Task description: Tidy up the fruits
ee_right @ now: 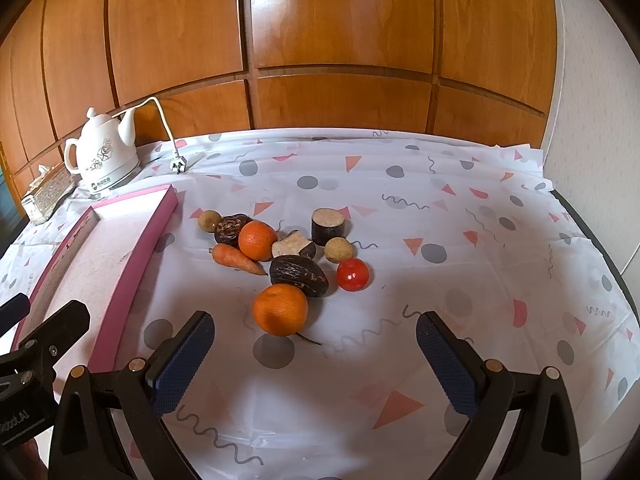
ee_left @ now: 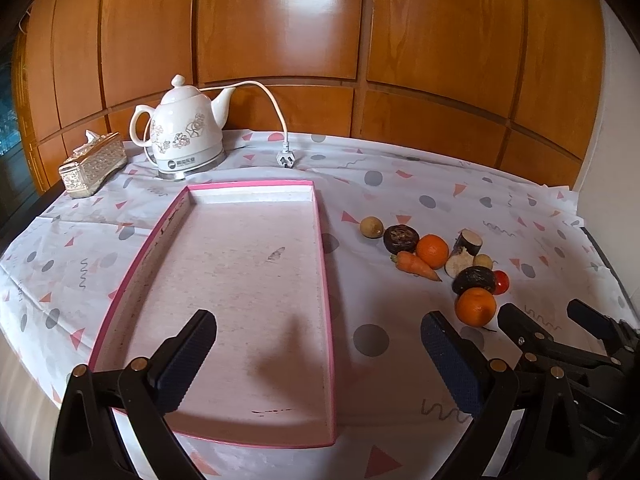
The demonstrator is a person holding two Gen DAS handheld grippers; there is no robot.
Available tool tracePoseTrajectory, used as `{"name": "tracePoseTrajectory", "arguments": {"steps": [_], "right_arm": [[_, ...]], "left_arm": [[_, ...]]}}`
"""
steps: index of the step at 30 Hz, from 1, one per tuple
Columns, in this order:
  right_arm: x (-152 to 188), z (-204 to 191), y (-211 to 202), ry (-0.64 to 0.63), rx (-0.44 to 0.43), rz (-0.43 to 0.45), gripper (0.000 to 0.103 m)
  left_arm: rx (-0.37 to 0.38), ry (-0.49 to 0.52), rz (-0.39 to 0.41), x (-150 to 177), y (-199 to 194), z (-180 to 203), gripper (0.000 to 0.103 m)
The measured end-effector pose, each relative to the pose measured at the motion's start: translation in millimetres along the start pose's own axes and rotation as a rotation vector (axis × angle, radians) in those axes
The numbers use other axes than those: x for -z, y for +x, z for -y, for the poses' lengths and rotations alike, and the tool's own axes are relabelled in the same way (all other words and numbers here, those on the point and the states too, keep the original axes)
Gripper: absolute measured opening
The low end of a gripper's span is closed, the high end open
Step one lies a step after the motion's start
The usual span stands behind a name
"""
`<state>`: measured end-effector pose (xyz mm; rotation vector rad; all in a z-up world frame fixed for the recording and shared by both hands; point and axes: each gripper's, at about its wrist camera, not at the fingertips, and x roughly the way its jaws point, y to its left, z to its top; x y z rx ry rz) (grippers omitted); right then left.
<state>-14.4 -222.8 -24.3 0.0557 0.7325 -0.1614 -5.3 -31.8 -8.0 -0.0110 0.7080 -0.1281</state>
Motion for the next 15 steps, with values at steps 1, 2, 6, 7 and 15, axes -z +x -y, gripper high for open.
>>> {"name": "tracePoseTrajectory", "arguments": {"steps": [1,2,6,7,15], "right_arm": [[0,1,1,0.002,-0.001,-0.002,0.103],[0,3,1,0.003,-0.003,-0.004,0.103],[-2,20,8,0.021,-0.003,-0.016,0.103],[-2,27,11,0.033,0.003,-0.026,0.103],[3,81,28,0.116,0.06,-0.078,0.1]], "left_arm": [[0.01,0.005,-0.002,0,1,1,0.103],[0.023,0.008,-0.002,0,2,2,0.103],[0.121,0.02,-0.033,-6,10,11,0.103],[0.13,0.029,-0.038,-8,12,15,0.103],[0.219,0.103,-0.091,-19,38,51,0.103]]}}
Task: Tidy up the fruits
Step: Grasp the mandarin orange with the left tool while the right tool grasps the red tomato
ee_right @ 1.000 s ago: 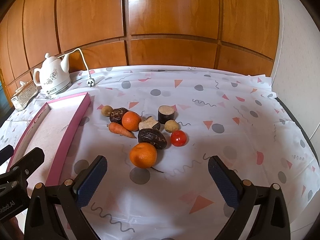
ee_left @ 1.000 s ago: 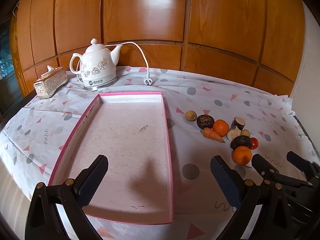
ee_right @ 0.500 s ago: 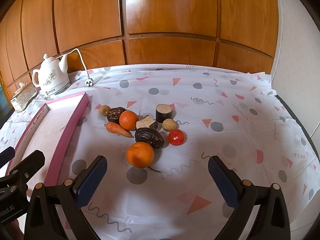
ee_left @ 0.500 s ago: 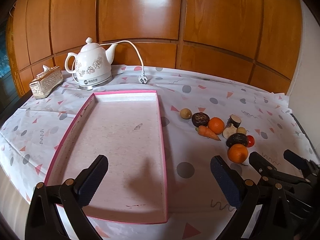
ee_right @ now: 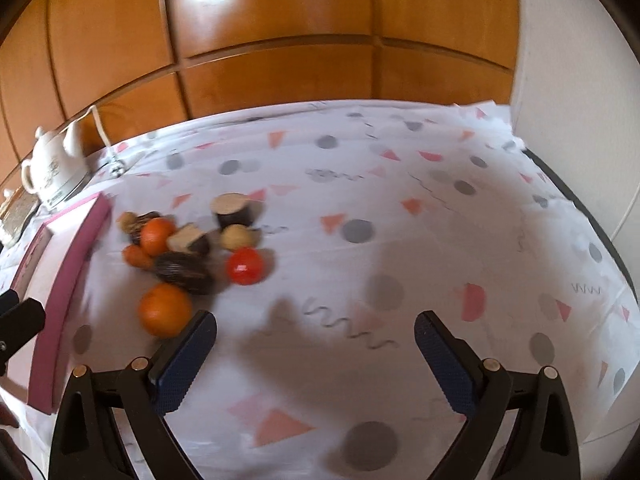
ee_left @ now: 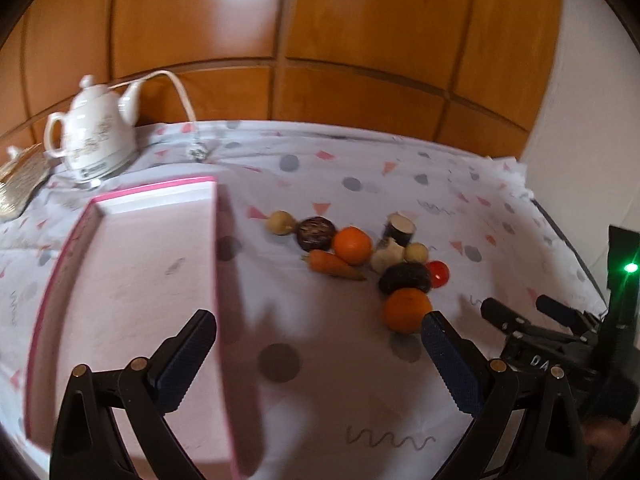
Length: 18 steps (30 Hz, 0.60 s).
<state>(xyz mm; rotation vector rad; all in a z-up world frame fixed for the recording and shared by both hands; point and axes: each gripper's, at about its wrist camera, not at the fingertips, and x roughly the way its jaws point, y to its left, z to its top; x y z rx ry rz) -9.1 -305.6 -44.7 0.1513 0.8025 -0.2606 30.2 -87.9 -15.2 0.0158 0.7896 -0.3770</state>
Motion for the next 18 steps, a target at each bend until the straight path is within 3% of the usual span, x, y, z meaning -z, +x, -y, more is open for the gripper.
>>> {"name": "tracePoseTrajectory", "arguments": {"steps": [4,6,8,10,13,18], "right_arm": [[-2,13,4,0.033,-0.02,-0.014,0.095],[-2,16,5,0.041,-0.026,-0.015,0.093],[-2,17,7,0.039,-0.03,-0.018,0.089],[0,20,11,0.05,-0.04,-0.033,0.089],[2,23,15,0.059,-0.046,-0.043,0.086],[2,25,17,0.06,-0.05,-0.049,0.086]], "left_arm": [[-0.037,0.101,-0.028,1,19,23,0.103],[0.004,0.124,-0.057,1,28,30,0.1],[0.024,0.126,-0.075,1,37,36,0.088],[0.03,0.136,-0.094,2,46,40,0.086],[0.049,0.14,-0.104,2,55,47,0.075],[0.084,0.127,-0.107,1,67,54,0.073]]}}
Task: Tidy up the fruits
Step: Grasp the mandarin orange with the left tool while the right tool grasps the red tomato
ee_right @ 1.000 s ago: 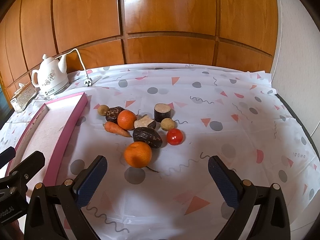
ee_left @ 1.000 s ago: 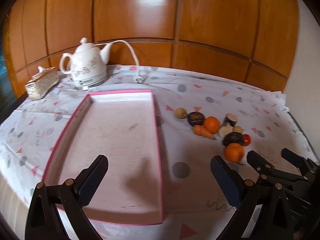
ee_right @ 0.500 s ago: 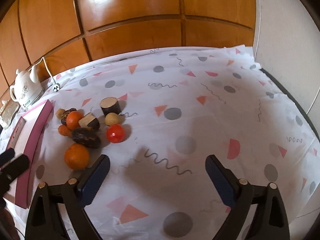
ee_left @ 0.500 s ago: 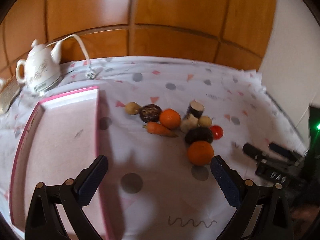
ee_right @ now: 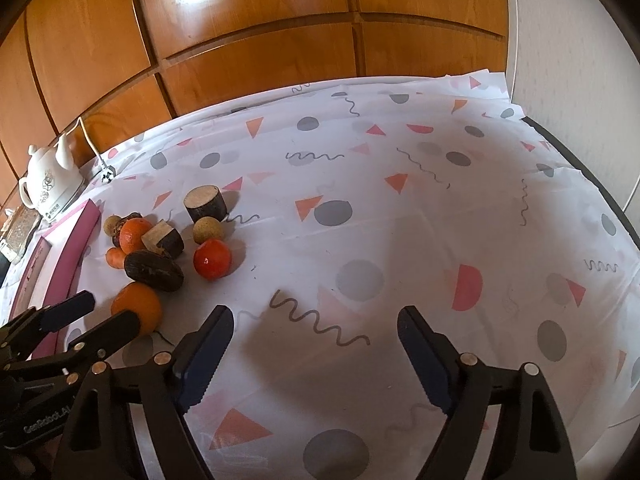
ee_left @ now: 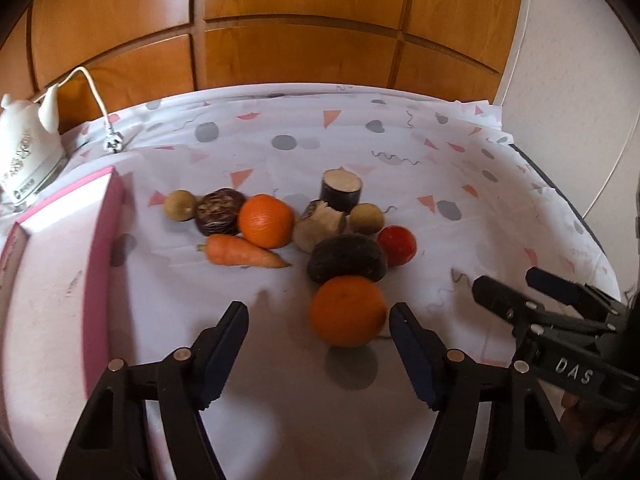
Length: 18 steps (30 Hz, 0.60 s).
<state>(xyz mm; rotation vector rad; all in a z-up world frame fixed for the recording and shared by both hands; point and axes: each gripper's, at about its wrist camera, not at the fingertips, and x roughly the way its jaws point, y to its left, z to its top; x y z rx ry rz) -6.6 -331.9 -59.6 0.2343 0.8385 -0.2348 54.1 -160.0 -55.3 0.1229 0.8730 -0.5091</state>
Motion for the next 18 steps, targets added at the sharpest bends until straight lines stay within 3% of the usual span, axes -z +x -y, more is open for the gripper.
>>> {"name": "tracePoseTrajectory", "arguments": {"steps": [3,4,6,7,13,18], "right_arm": [[0,1,1,-0.005,-0.005,-0.001,0.082],[-1,1,1,-0.006,-0.004,-0.002,0.082],[-1,1,2,-0.006,-0.01,-0.003,0.08],[-2,1,2,-0.007,-0.018,-0.003,0.074],[-8,-10,6,-0.039,-0.109,-0.003,0.041],[-16,-31,15,-0.078,-0.191,-0.011,0.037]], "left_arm": [[0.001,0.012,0.0,-2,6,6,0.072],[0.004,0.014,-0.001,-3,9,8,0.068],[0.026,0.02,-0.011,-3,15,11,0.052],[0.031,0.022,-0.021,-3,19,12,0.04],[0.037,-0.003,0.019,10,5,-1,0.039],[-0.016,-0.023,0.057,25,-4,-14,0.04]]}}
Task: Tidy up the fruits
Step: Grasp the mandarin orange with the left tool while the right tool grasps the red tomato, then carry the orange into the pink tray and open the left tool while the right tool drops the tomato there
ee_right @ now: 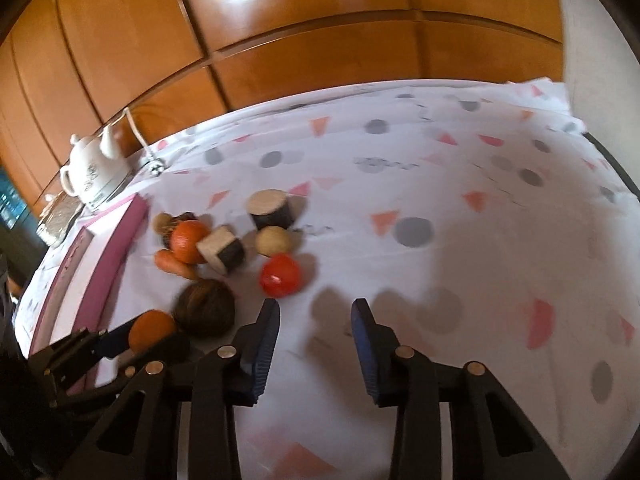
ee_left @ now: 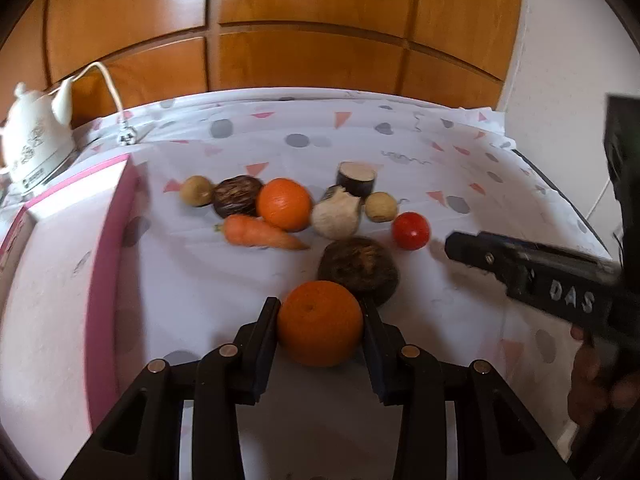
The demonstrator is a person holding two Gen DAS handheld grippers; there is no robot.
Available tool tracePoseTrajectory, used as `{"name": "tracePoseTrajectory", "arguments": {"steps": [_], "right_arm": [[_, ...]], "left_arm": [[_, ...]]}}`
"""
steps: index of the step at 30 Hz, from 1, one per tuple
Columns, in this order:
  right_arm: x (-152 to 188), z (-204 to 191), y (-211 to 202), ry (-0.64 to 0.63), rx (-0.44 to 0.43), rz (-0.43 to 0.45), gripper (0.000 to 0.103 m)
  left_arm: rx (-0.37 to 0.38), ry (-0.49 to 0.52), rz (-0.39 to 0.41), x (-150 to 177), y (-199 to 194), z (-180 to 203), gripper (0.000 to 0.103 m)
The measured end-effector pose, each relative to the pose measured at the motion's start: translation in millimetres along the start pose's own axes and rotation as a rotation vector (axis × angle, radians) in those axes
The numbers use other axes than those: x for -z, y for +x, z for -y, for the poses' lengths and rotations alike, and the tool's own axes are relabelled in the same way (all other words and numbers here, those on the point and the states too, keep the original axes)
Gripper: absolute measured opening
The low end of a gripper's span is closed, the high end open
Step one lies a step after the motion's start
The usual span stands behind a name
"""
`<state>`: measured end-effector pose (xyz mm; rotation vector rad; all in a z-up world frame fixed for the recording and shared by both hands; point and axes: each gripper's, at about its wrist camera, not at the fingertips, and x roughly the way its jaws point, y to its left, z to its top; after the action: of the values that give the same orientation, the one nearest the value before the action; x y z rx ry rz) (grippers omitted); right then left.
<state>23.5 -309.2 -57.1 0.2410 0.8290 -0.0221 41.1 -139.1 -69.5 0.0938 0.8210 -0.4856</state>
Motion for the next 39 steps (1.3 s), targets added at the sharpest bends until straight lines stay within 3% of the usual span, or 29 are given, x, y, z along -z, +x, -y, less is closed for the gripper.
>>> {"name": "tracePoseTrajectory", "arguments": {"steps": [6,10,27,30,39], "right_arm": [[-12,-14,19,-0.038,-0.016,-0.012,0.037],[-17,-21,33,-0.094,0.0,-0.016,0.027],[-9,-32,37,-0.171,0.067,0.041,0.026],[-8,-32,36,-0.168,0.068,0.04,0.026],[6,-35,22,-0.198,0.101,0.035,0.026]], "left_arm": [[-0.015,0.011,0.019,8,3,0,0.041],[-0.021,0.019,0.031,9,4,0,0.041],[-0.029,0.024,0.041,10,-2,1,0.037],[-0.009,-0.013,0.033,8,-9,-5,0.037],[-0.032,-0.125,0.114,-14,-56,-41,0.038]]}}
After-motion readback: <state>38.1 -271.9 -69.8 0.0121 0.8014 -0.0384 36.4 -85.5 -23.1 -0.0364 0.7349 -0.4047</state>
